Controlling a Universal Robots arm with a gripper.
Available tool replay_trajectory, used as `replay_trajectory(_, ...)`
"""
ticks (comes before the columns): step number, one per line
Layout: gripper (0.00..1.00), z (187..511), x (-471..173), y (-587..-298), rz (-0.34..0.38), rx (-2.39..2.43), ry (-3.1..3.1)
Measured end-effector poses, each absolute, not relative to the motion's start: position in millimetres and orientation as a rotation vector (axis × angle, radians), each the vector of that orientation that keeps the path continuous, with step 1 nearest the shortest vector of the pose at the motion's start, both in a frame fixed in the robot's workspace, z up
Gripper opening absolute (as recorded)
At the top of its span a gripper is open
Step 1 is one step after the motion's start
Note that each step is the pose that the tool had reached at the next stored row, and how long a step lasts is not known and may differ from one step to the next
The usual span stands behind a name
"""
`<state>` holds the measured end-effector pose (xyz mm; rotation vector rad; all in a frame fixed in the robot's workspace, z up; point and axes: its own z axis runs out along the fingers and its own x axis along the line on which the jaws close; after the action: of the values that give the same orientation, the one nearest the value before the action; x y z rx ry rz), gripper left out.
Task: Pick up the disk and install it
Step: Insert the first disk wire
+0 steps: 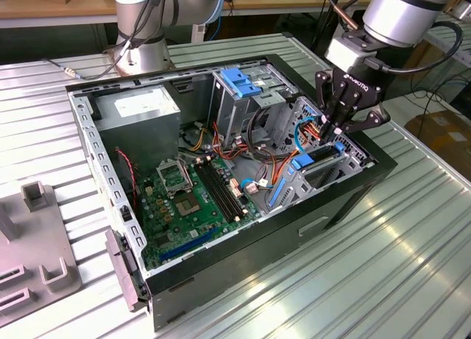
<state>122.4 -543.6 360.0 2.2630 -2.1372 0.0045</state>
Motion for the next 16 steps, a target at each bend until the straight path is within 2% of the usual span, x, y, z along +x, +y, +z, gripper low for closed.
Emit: replay_trajectory(16, 0.16, 356.9, 128.8, -544.1, 0.004, 2.263, -2.137)
